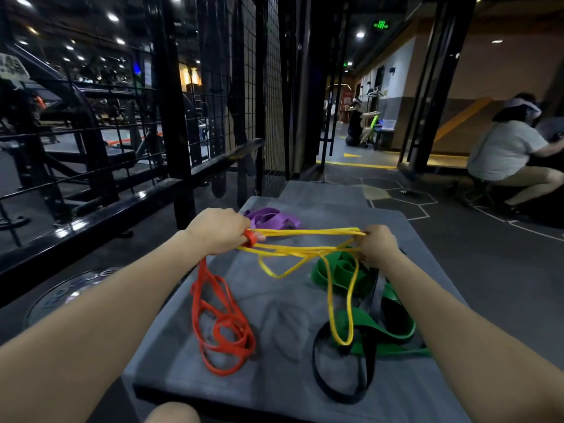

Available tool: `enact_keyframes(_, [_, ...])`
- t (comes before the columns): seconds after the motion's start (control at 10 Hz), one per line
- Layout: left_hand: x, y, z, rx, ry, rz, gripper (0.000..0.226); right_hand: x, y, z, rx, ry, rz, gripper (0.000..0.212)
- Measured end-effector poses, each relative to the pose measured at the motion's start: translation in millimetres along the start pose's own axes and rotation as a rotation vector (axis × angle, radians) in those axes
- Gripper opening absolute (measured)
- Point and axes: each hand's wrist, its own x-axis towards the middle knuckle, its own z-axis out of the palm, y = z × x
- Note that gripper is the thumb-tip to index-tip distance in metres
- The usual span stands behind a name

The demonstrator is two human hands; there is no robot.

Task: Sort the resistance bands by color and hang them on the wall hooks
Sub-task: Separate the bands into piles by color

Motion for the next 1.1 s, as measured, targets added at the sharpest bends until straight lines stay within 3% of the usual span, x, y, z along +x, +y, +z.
enact_keyframes(0.1, [-1.2,5.4,2.5,0.107,-0.027,0.013,0.045,-1.4,2.9,15.5,0.75,-0.105,0.311,0.028])
enact_keyframes(0.2, [-3.1,5.3,6.2,0.116,-0.021,0.007,0.042,-0.8,8.8,10.0,0.645,-0.087,0.232,0.031])
enact_keyframes(0.3, [-4.9,2.4,5.3,0.173,-0.018,-0.007,0.032,-1.6,17.6,-9.0,-0.29,0.042,-0.154,0.019])
enact_keyframes(0.4, [-5.8,3.3,5.9,0.259,-0.001,0.005,0.031,-6.8,24.1,-13.2,-0.893,0.23,-0.406,0.011])
enact_keyframes(0.5, [-0.3,6.7,5.4,0.267,0.036,-0.031,0.028,-3.6,29.8,-14.7,-0.858,0.326,-0.325,0.01])
enact_keyframes(0.6, [7.3,9.5,2.1,0.273,0.046,-0.067,0.025,1.2,27.6,-14.9,-0.258,0.234,0.06,0.021])
enact_keyframes(0.7, [12.5,12.6,3.3,0.255,0.041,-0.096,0.022,7.2,23.0,0.2,0.6,0.141,0.313,0.016])
enact_keyframes(0.8, [12.0,15.9,6.2,0.236,0.039,-0.106,0.022,5.2,20.5,11.2,1.008,0.094,0.373,0.024])
enact_keyframes(0.9, [9.1,12.4,9.7,0.236,0.029,-0.122,0.022,0.8,22.6,1.9,0.669,0.072,0.199,0.028])
enact_keyframes(1.0, [3.2,1.2,13.4,0.269,0.058,-0.149,0.022,-3.4,40.4,-14.7,-0.636,0.146,-0.269,0.005])
enact_keyframes(1.1, [2.4,1.6,14.3,0.297,0.061,-0.119,0.022,-12.9,44.1,-22.9,-0.879,0.278,-0.382,0.014])
